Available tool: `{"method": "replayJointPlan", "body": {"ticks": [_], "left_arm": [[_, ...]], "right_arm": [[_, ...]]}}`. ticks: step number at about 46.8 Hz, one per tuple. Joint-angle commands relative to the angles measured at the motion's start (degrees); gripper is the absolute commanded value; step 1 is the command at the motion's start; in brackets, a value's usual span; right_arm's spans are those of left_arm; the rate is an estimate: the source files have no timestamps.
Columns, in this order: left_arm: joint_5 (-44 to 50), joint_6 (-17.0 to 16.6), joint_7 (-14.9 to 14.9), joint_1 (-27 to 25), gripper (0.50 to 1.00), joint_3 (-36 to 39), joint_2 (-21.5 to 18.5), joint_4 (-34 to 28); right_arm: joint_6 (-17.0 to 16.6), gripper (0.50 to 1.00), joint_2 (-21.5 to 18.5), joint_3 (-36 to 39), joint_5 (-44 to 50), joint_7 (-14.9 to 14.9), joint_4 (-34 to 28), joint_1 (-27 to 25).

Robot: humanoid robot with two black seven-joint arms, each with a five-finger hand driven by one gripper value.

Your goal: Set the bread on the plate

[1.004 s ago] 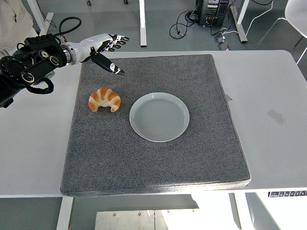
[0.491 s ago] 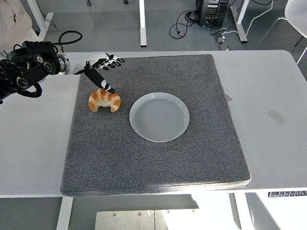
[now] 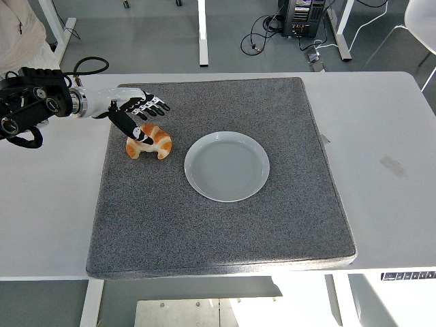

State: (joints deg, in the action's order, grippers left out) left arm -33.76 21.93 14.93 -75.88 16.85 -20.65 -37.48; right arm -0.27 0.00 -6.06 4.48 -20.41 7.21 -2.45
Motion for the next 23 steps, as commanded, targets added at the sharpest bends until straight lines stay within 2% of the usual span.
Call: {"method": "replayJointPlan", "body": {"ticks": [1,14,18,23], "left_arm": [[-0.42,-0.31,-0.08,0.2,0.881,0.03,-0.54,-1.46],[-3.15,-4.09,0.1,2.75,0.878,-0.15,-0.45,-1.72],[-3.32,-5.58,0.19,3.1,0.834,-0.06,-0.19,-1.72],[-3.33,-7.08,0.19,3.54,0.754,-0.06,-0.1,-1.63]], "right_arm": [[0.01,1.0,0.0,0.0,0.0,-0.07,0.0,-0.01],[0.01,1.0,0.0,0.0,0.0,-0.07,-0.09,-0.01],[0.01,1.0,0.0,0.0,0.0,-0.07,-0.18,-0.01],[0.01,1.0,0.0,0.0,0.0,-0.07,-0.18,-0.09]]}}
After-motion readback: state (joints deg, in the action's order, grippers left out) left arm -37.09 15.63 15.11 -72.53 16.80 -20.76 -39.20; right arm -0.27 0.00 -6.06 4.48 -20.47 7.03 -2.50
